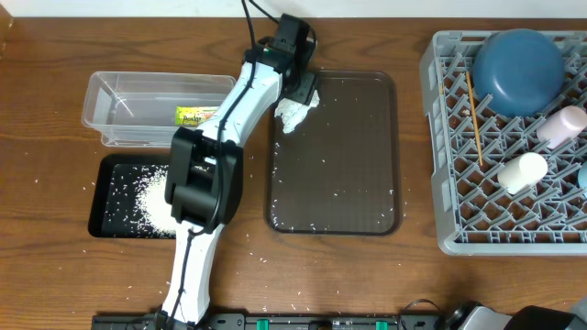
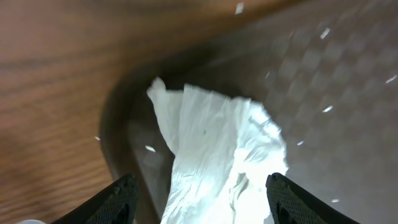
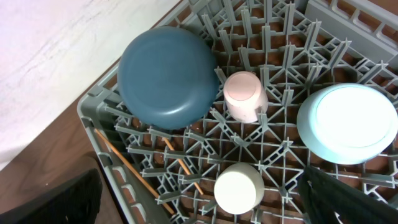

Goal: Sort waste into correct bins and load items into the dishwasher rack
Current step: 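Carry the tissue left and release it into the plastic container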

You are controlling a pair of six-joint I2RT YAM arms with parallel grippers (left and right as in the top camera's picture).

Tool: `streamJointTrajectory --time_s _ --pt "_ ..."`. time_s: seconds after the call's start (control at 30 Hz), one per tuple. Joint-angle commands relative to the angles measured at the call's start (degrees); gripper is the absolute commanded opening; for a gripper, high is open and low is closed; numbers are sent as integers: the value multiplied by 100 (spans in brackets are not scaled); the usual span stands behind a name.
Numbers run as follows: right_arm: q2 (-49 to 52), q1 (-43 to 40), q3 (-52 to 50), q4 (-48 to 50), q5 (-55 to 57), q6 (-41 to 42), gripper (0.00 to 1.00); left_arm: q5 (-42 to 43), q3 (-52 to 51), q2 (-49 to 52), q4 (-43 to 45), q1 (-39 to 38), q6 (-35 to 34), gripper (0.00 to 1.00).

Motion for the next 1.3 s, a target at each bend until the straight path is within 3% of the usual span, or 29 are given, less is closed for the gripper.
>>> streamJointTrajectory --time_s 0.0,0.1,0.23,0.37,0.4,0.6,0.73,0.97,1.27 --pt "17 39 4 -7 17 -79 99 -85 31 258 -98 -15 164 68" --pt "17 39 4 -7 17 -79 99 -66 26 334 -155 -50 162 67" --pt "17 39 4 -7 17 -79 99 -68 28 330 -114 -109 164 46" --pt "17 39 4 -7 17 -79 99 -68 28 326 -136 -149 157 9" --pt "17 39 4 -7 17 -79 99 -68 33 306 -170 -149 151 6" --pt "17 39 4 -7 17 -79 99 -70 35 -162 -291 -140 -20 6" --pt "17 39 4 -7 17 -79 99 -72 35 -811 -308 -7 -496 6" --pt "17 42 4 -7 17 -79 99 -72 33 -1976 -385 754 -1978 6" --pt "17 39 4 -7 17 -79 99 -74 11 -2310 -1346 2280 -4863 6"
